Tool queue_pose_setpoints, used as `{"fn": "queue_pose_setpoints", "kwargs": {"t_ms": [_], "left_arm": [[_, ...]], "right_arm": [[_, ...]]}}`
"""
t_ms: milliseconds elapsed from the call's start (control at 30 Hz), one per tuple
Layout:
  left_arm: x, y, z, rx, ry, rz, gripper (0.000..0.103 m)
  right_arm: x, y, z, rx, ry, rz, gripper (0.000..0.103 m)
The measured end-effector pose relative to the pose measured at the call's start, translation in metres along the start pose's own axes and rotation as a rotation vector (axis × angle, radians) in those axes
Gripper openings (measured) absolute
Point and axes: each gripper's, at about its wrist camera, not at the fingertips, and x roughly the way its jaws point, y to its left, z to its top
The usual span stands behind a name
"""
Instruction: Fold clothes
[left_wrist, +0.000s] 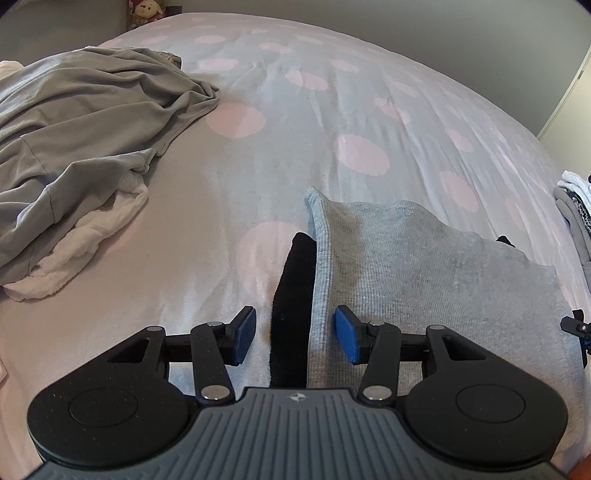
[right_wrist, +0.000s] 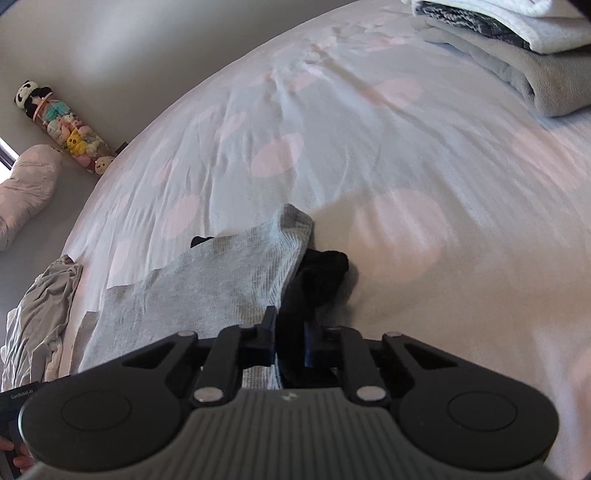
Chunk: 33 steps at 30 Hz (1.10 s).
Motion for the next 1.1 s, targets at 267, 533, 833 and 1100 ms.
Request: {"fn": "queue_pose_setpoints", "kwargs": {"t_ms": [267, 533, 833, 1100], "left_arm": [[-0.013, 0.005, 0.002, -0.027, -0.041, -0.033, 0.045], [-0.024, 0.011, 0.004, -0.035, -0.054, -0.106, 0.032], [-0.018, 0.023, 0.004, -0.066, -0.028, -0.151, 0.018], [-0.013, 0.028, 0.004, -0.075, -0.022, -0.144, 0.018]], "right_arm": [[-0.024, 0.068, 0.020, -0.044, 0.031, 0.083, 0.015], [-0.014, 0.148, 0.014, -0.068, 0.102, 0.171, 0.015], [0.034, 0.224, -0.013, -0.106, 0.182, 0.246, 0.015], [0.093, 0.252, -0.040, -0.107, 0.261, 0.245, 0.015]]}}
